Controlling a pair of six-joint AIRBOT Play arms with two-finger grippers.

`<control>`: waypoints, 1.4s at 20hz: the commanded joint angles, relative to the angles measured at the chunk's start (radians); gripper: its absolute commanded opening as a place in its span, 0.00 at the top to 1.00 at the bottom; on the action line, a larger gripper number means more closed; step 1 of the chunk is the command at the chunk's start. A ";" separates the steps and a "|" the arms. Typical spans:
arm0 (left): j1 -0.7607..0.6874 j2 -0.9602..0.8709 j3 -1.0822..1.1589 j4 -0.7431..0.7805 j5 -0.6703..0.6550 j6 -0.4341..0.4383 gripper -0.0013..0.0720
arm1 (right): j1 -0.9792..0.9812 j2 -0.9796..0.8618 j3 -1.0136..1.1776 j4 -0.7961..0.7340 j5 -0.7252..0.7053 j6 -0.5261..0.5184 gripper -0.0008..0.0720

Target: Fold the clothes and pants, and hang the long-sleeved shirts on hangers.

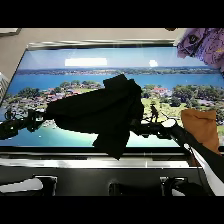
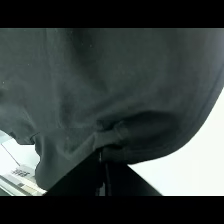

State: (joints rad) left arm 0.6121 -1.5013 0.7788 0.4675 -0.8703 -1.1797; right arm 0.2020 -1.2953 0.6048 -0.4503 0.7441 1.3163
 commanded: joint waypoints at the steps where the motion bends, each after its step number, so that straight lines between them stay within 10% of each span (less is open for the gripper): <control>1: -0.041 -0.080 0.054 -0.002 0.011 0.020 0.38 | 0.001 0.007 0.001 0.002 0.007 0.001 0.95; 3: -0.056 -0.099 0.095 -0.001 -0.012 0.021 0.95 | 0.001 0.029 0.002 0.001 0.000 0.002 0.95; 8: -0.056 0.033 0.213 0.050 -0.170 -0.036 0.96 | 0.001 0.092 0.224 -0.251 0.021 0.146 0.95; 19: 0.010 0.624 0.626 0.147 -0.189 -0.266 0.96 | 0.001 0.148 1.444 -0.953 0.475 0.405 0.95; 28: 0.095 0.856 0.738 0.389 -0.323 -0.426 0.96 | 0.001 0.361 1.505 -1.003 0.548 0.613 0.95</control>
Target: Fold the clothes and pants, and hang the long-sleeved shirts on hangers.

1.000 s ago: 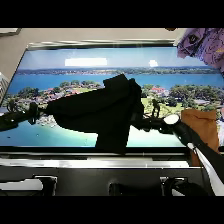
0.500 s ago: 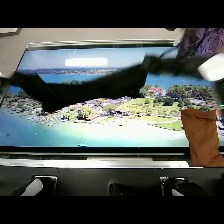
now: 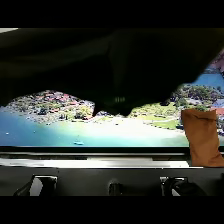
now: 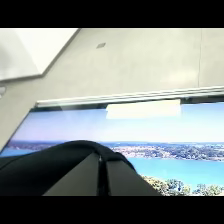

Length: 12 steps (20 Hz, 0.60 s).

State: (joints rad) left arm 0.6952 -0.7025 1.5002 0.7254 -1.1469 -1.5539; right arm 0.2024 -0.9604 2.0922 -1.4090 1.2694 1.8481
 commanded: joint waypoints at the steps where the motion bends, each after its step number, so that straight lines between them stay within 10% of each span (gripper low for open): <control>1: 0.011 0.058 0.015 0.158 -0.066 -0.051 0.96 | 0.000 0.007 0.018 -0.076 0.015 0.092 0.95; 12: -0.327 -0.547 -0.188 0.346 0.005 -0.010 0.96 | 0.000 -0.790 -0.045 -0.138 -0.143 0.226 0.95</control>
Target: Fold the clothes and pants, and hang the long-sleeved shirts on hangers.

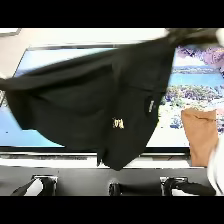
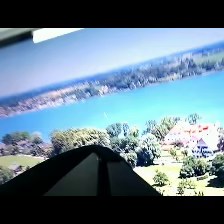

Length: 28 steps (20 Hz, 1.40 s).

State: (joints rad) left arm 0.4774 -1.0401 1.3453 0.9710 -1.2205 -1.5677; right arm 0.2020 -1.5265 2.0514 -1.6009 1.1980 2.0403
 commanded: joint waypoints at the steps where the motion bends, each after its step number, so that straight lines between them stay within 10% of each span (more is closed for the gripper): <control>1: -0.132 -0.301 -0.031 0.103 0.153 0.003 0.96 | 0.000 -0.298 -0.005 0.099 -0.112 0.045 0.95; 8: -0.171 -0.703 0.125 0.099 0.366 0.010 0.96 | 0.001 -0.532 -0.005 0.337 -0.295 0.051 0.95; 11: -0.169 -0.742 0.177 0.099 0.369 0.034 0.91 | 0.000 -0.534 -0.005 0.376 -0.282 0.049 0.74; 14: -0.143 -0.729 0.254 0.095 0.264 0.031 0.12 | -0.023 -0.493 -0.005 0.501 -0.203 -0.086 0.50; 15: -0.121 -0.721 0.296 0.095 0.196 0.034 0.08 | -0.043 -0.461 -0.005 0.543 -0.156 -0.161 0.49; 22: 0.044 -0.582 0.322 0.096 -0.063 0.102 0.08 | -0.273 -0.108 -0.112 0.452 0.358 -0.580 0.41; 28: 0.076 -0.456 0.146 0.107 -0.070 0.102 0.08 | -0.428 0.313 -0.991 0.729 0.084 -0.644 0.40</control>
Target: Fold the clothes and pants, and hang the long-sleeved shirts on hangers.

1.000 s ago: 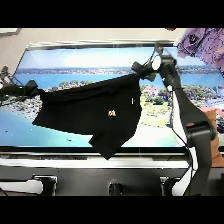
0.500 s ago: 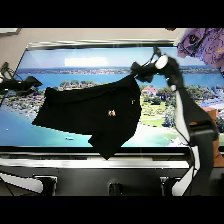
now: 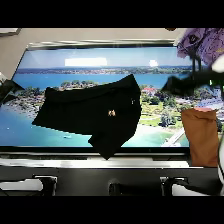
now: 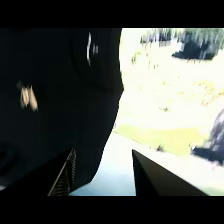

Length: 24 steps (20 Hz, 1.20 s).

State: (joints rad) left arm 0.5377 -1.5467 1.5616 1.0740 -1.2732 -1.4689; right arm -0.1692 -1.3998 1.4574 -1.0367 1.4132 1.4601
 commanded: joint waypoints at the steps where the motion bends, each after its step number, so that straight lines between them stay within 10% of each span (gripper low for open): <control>1: 0.013 0.053 -0.086 0.004 -0.019 0.003 0.08 | -0.048 0.232 -0.559 0.253 -0.195 -0.092 0.39; 6: 0.001 0.049 -0.100 0.004 -0.020 0.003 0.08 | 0.114 0.256 -0.973 0.520 -0.427 -0.234 0.33; 18: 0.003 0.048 -0.100 0.011 -0.005 0.003 0.08 | 0.257 0.062 -0.990 0.793 -0.609 -0.411 0.36; 22: 0.008 0.046 -0.105 0.015 -0.019 -0.061 0.06 | 0.257 0.035 -0.988 0.795 -0.597 -0.452 0.91; 24: 0.039 0.045 -0.135 0.015 -0.002 -0.040 0.05 | 0.257 0.043 -0.983 0.793 -0.612 -0.452 0.95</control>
State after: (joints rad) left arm 0.5533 -1.5002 1.4487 1.0866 -1.2877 -1.4998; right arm 0.0868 -1.3533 0.4702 -0.2600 0.8146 1.0309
